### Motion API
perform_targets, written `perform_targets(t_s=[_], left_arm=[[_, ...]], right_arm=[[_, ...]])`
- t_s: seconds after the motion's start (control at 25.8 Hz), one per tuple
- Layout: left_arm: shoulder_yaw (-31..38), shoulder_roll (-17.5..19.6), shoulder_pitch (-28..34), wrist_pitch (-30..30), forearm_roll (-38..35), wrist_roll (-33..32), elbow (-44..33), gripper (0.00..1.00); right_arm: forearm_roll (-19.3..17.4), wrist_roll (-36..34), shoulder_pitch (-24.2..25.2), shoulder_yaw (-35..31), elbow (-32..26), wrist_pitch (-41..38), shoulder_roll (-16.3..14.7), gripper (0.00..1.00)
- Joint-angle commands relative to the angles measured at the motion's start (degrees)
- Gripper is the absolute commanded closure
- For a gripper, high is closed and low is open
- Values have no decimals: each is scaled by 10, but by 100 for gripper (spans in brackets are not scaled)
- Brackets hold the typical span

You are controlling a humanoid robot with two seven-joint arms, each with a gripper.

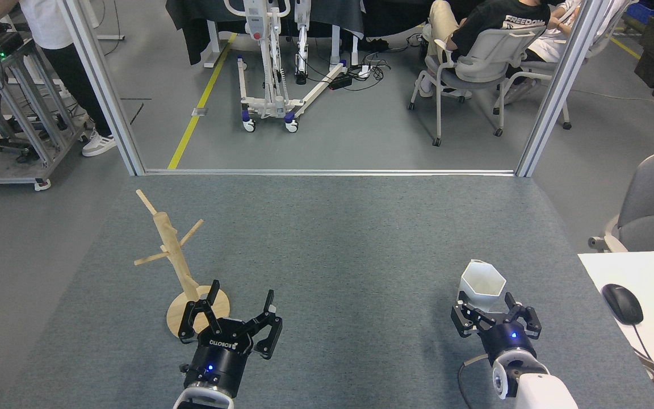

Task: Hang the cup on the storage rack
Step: 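Close the right gripper on the white cup's rim and lift it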

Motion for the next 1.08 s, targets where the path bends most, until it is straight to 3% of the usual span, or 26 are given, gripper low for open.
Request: perform_targets(t_s=[0.0, 0.77, 0.85, 0.93, 1.05], left_arm=[[0, 0, 0, 0, 0, -1, 0, 0], [-1, -5, -1, 12, 0, -3, 4, 0], [-1, -6, -2, 12, 0, -4, 4, 0], [-1, -6, -2, 12, 0, -4, 5, 0], [-1, -8, -4, 12, 0, -3, 13, 0]], right_arm=[[0, 0, -5, 7, 2, 0, 1, 0], [0, -1, -43, 12, 33, 1, -2, 1], [0, -2, -49, 12, 33, 1, -3, 17], [0, -4, -50, 11, 33, 0, -6, 58], [0, -4, -50, 11, 32, -1, -7, 100]])
